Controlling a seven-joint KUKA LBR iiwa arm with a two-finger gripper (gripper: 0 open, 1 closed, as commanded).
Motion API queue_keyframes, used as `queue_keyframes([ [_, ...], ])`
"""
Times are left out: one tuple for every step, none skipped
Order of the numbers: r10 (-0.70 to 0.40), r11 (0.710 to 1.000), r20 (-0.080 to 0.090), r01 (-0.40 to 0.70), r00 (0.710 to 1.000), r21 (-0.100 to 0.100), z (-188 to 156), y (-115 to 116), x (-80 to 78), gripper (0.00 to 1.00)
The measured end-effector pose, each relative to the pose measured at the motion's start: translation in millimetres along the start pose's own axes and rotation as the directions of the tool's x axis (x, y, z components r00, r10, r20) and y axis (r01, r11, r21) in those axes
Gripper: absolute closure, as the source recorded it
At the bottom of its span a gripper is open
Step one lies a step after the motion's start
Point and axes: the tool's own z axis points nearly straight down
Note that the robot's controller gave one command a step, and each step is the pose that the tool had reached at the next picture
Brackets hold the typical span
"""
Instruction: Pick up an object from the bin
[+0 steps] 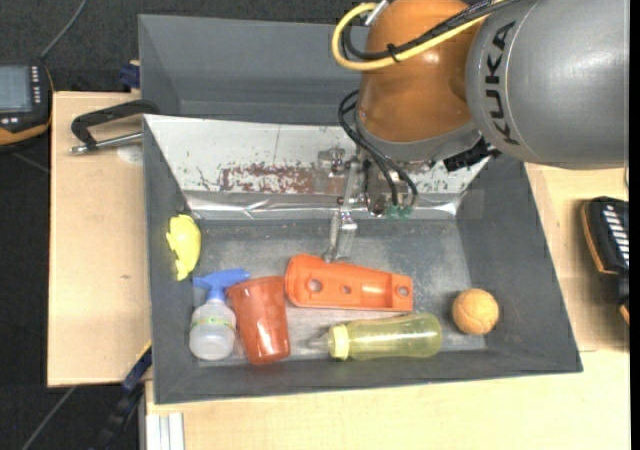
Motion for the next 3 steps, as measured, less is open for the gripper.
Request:
queue_keyframes([
  [0.001, 1.000, 0.009, -0.001, 1.000, -0.001, -5, 0, -1.6, 0.00],
  [-0.302, 0.953, -0.001, 0.302, 0.953, -0.001, 98, -35, 66.6, 1.00],
  [-0.307, 0.952, 0.001, 0.307, 0.952, -0.001, 100, -36, 67.5, 0.00],
])
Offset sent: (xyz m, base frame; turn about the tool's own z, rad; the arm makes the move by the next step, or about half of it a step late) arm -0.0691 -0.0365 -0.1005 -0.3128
